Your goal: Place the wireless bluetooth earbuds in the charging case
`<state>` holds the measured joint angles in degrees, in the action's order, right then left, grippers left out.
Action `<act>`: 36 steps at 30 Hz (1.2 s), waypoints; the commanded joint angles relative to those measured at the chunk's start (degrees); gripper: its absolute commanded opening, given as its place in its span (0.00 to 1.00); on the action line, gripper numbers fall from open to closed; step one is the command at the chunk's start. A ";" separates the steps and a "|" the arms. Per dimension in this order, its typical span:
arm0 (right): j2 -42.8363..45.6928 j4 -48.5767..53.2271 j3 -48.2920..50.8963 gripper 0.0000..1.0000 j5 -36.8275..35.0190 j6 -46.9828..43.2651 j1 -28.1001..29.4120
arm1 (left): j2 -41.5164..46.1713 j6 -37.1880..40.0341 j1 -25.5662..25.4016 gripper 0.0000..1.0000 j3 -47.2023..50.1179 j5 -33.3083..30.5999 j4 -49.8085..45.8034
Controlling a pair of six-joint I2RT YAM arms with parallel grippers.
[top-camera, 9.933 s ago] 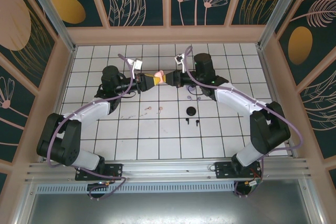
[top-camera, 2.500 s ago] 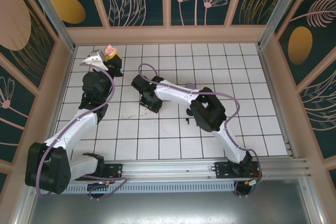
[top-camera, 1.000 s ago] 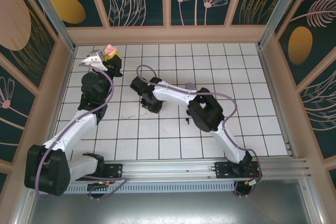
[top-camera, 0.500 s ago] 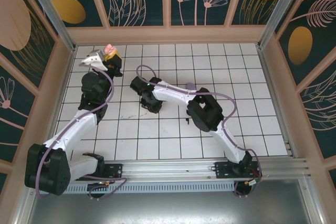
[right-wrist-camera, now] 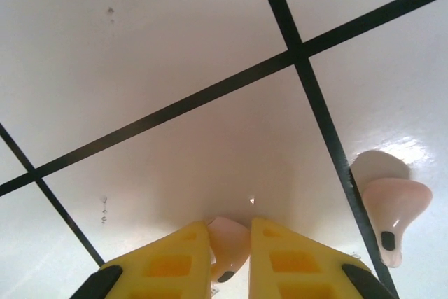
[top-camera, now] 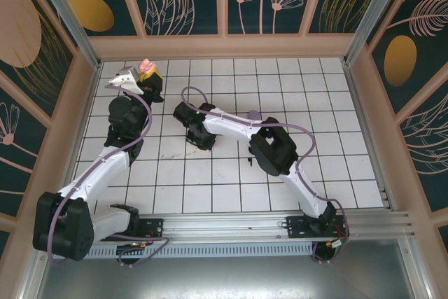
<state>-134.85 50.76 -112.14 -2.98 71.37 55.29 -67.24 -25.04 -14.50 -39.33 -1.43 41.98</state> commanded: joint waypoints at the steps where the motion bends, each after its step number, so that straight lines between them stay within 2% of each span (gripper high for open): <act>1: -1.28 -1.78 -0.64 0.15 0.39 -1.72 0.61 | 0.31 -1.07 0.37 0.00 -0.04 1.38 1.48; 11: 9.09 -9.76 7.43 0.13 -5.63 -5.71 -0.63 | 2.09 1.17 0.36 0.00 -0.86 4.02 -1.37; 20: 16.69 -14.12 12.51 0.13 -8.89 -12.62 -5.78 | 3.92 5.52 0.39 0.00 1.68 7.00 0.65; 29: 27.43 -22.33 23.49 0.13 -11.11 -23.94 -13.73 | 2.50 9.62 0.30 0.00 9.78 15.41 12.53; 36: 36.38 -33.11 31.70 0.13 -11.87 -36.88 -16.74 | -3.05 12.10 -1.21 0.00 14.73 21.41 22.44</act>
<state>-103.18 24.56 -82.61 -13.50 42.68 38.68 -68.62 -15.64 -14.76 -25.76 15.77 56.36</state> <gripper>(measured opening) 0.134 0.226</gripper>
